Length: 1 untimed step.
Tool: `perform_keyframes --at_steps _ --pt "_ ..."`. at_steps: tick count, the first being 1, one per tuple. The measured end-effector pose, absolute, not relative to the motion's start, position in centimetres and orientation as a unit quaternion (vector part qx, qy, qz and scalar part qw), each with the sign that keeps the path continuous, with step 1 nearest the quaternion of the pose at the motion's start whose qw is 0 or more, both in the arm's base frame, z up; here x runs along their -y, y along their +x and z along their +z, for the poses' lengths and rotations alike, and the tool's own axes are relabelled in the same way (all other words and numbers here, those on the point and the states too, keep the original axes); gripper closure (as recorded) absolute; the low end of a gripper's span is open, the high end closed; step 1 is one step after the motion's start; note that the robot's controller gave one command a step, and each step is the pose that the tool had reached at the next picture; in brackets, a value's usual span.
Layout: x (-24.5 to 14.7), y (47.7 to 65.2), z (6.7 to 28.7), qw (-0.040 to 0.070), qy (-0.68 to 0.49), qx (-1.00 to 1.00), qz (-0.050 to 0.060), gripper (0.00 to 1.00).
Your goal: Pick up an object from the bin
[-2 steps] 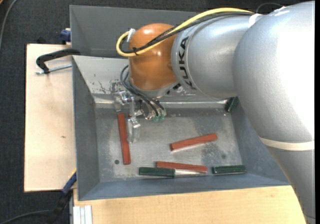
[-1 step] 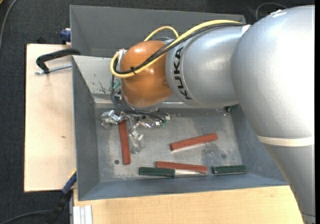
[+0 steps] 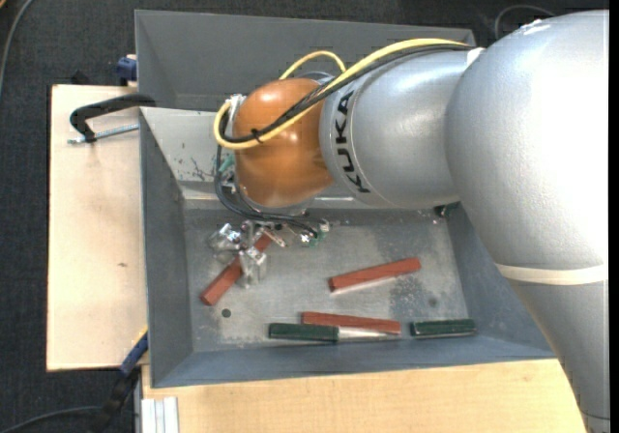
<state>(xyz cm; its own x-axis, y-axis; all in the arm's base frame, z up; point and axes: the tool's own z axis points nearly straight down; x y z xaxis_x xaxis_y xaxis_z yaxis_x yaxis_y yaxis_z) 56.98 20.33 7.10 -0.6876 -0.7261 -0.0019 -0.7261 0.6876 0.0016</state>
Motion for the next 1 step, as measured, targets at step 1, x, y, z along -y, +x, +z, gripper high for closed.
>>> perform_keyframes --at_steps 1 --pt "-20.23 56.32 24.76 0.007 -0.426 -0.905 0.000 1.00"
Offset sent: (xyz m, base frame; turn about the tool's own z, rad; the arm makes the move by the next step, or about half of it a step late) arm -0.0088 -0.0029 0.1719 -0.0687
